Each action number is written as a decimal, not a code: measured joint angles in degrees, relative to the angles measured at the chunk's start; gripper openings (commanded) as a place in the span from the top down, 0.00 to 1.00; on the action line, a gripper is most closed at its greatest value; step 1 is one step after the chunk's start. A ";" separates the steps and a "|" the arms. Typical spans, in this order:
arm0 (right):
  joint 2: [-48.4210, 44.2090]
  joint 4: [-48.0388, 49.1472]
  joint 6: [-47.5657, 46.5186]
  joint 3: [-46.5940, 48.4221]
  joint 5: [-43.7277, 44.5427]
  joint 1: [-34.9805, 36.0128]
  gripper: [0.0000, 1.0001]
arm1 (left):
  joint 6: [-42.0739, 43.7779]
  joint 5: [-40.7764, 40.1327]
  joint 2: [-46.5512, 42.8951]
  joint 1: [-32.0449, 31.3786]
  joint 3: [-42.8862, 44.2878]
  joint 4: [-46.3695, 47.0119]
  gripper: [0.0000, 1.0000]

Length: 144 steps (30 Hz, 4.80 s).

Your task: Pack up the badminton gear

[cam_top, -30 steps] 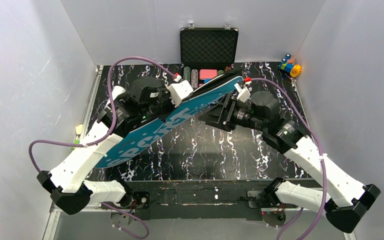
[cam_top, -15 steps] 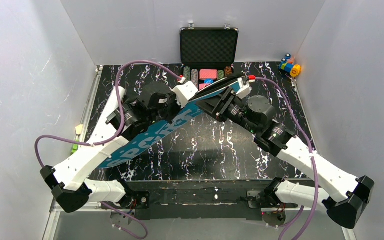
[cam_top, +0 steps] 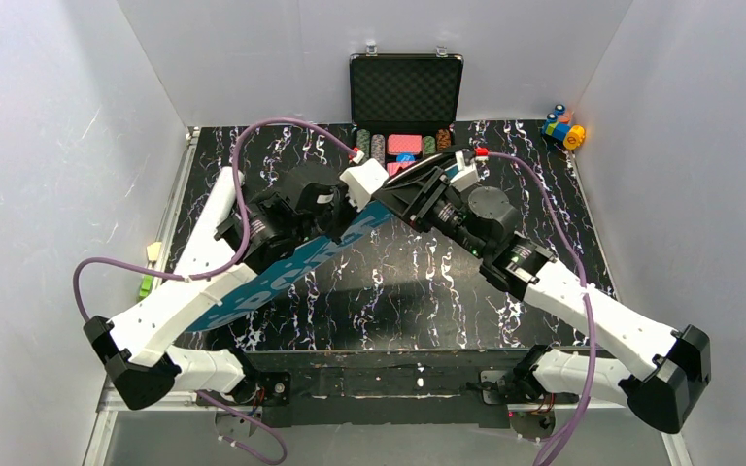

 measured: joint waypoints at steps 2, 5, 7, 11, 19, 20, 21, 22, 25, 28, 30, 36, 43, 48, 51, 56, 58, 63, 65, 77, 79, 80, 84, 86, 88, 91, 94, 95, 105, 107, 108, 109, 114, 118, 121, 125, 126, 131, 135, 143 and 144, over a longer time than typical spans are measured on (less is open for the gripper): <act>1.05 1.09 0.04 0.00 -0.28 0.00 0.50 | -0.02 -0.04 0.28 -0.13 -0.02 -0.02 1.00; 2.29 1.86 0.09 0.00 -0.68 0.00 0.51 | -0.04 -0.04 0.57 -0.24 -0.02 0.00 1.00; 2.64 1.84 0.13 0.00 -0.83 0.00 0.52 | -0.04 -0.02 0.59 -0.24 -0.02 0.00 1.00; 2.69 1.86 0.33 0.00 -1.01 0.00 0.56 | 0.00 -0.04 0.59 -0.24 -0.02 0.00 1.00; 3.13 1.92 0.74 0.02 -1.07 0.02 0.61 | 0.13 -0.15 0.59 -0.24 -0.02 0.04 1.00; 3.32 1.92 0.79 0.02 -1.09 0.02 0.61 | 0.17 -0.15 0.59 -0.24 -0.02 0.04 1.00; 3.54 1.92 0.90 0.02 -1.16 0.00 0.62 | 0.22 -0.17 0.59 -0.24 -0.02 0.04 1.00; 3.69 1.92 0.96 0.00 -1.25 0.00 0.62 | 0.24 -0.17 0.59 -0.24 -0.02 0.04 1.00; 3.93 1.92 1.18 0.00 -1.27 0.02 0.67 | 0.28 -0.17 0.59 -0.24 -0.02 0.04 1.00; 3.93 1.92 1.36 0.00 -1.25 0.00 0.73 | 0.31 -0.15 0.59 -0.24 -0.02 0.04 1.00; 3.93 1.92 1.42 0.00 -1.20 0.00 0.76 | 0.31 -0.15 0.59 -0.24 -0.02 0.04 1.00; 3.93 1.92 1.44 0.00 -0.81 0.02 0.87 | 0.50 0.02 0.59 -0.24 -0.02 0.04 1.00; 3.91 1.68 1.29 0.00 -0.31 0.07 0.99 | 0.81 0.00 0.57 -0.24 -0.02 0.22 1.00; 2.08 0.42 1.03 -0.70 1.16 0.24 0.99 | 1.31 0.02 0.57 -0.24 -0.02 0.76 1.00; -0.44 0.20 0.68 -2.47 2.45 0.33 0.99 | 1.70 0.09 0.48 -0.39 -0.02 1.22 1.00; -3.65 0.11 -0.04 -4.24 4.57 0.37 0.99 | 2.58 0.31 0.26 -0.61 -0.02 1.46 1.00; -4.35 0.13 -0.33 -4.28 5.40 0.37 0.99 | 2.91 0.50 -0.04 -0.61 -0.22 1.53 1.00; -5.86 -0.17 -1.53 -4.37 6.67 0.33 0.99 | 3.76 1.03 -1.05 -0.61 -0.87 1.92 1.00; -6.54 -0.37 -1.77 -4.39 7.02 0.20 0.99 | 4.20 1.46 -1.27 -0.61 -0.92 1.90 1.00; -7.52 -1.73 -3.06 -4.39 7.13 -0.48 0.99 | 6.60 3.39 -2.16 -0.61 -1.86 1.77 1.00; -8.52 -2.89 -3.28 -4.39 7.23 -1.20 0.99 | 6.86 3.65 -2.21 -0.61 -1.92 1.75 1.00; -9.05 -3.43 -3.45 -4.39 7.37 -1.62 0.99 | 7.02 3.76 -2.23 -0.61 -1.99 1.75 1.00; -11.23 -6.14 -4.74 -4.17 7.30 -4.26 0.99 | 7.65 3.96 -2.25 -0.61 -2.45 1.95 1.00; -11.74 -7.98 -5.60 -3.61 7.26 -5.73 0.99 | 8.00 3.93 -2.25 -0.61 -2.69 1.90 1.00; -12.00 -9.86 -6.32 -2.82 7.02 -6.91 0.99 | 8.39 3.93 -2.25 -0.61 -2.80 1.84 1.00; -12.83 -12.96 -7.67 -1.33 6.84 -8.98 0.99 | 8.94 3.93 -2.25 -0.61 -2.80 1.84 1.00; -14.12 -16.17 -8.31 -0.11 5.92 -12.07 0.99 | 9.42 3.96 -2.27 -0.61 -2.82 1.79 1.00; -14.58 -17.29 -8.35 0.33 5.29 -13.75 0.99 | 9.62 3.96 -2.27 -0.61 -2.82 1.75 1.00; -18.01 -24.65 -8.81 2.80 -1.70 -28.28 0.99 | 10.49 5.07 -2.27 -0.63 -2.82 1.29 1.00; -18.08 -25.90 -8.92 3.28 -3.08 -29.97 0.99 | 10.60 5.35 -2.27 -0.66 -2.82 1.18 1.00; -18.08 -26.53 -9.01 3.54 -3.74 -30.64 0.99 | 10.62 5.44 -2.27 -0.70 -2.82 1.11 1.00; -18.12 -26.99 -9.03 3.69 -4.26 -31.17 0.99 | 10.60 5.51 -2.27 -0.74 -2.82 1.05 1.00; -18.49 -29.05 -9.20 4.17 -5.55 -33.22 0.99 | 10.60 5.81 -2.27 -1.01 -2.80 0.83 1.00; -20.20 -31.30 -9.22 4.17 -6.40 -35.65 0.99 | 10.62 6.84 -2.27 -1.09 -2.80 0.57 1.00; -21.18 -32.94 -9.68 4.20 -7.48 -37.51 0.99 | 10.64 7.39 -2.27 -1.16 -2.75 0.50 1.00; -21.64 -34.95 -10.36 4.42 -8.50 -39.34 0.99 | 11.04 7.80 -1.92 -1.84 -2.51 -0.13 1.00; -21.66 -35.78 -10.51 4.68 -8.55 -39.58 0.98 | 11.37 7.72 -1.53 -2.21 -2.23 -0.42 1.00; -22.77 -39.36 -11.52 6.75 -6.86 -40.57 0.68 | 13.84 5.38 4.83 -4.42 2.73 -1.38 1.00; -24.85 -42.01 -12.48 9.11 -3.98 -40.85 0.46 | 16.35 3.23 12.66 -5.64 5.42 1.46 1.00; -28.76 -47.52 -13.73 10.69 0.98 -40.94 0.43 | 21.90 -1.25 25.66 -6.84 7.54 6.54 1.00; -28.87 -47.98 -13.68 10.62 1.14 -40.94 0.43 | 22.73 -1.53 26.95 -6.84 7.67 7.48 1.00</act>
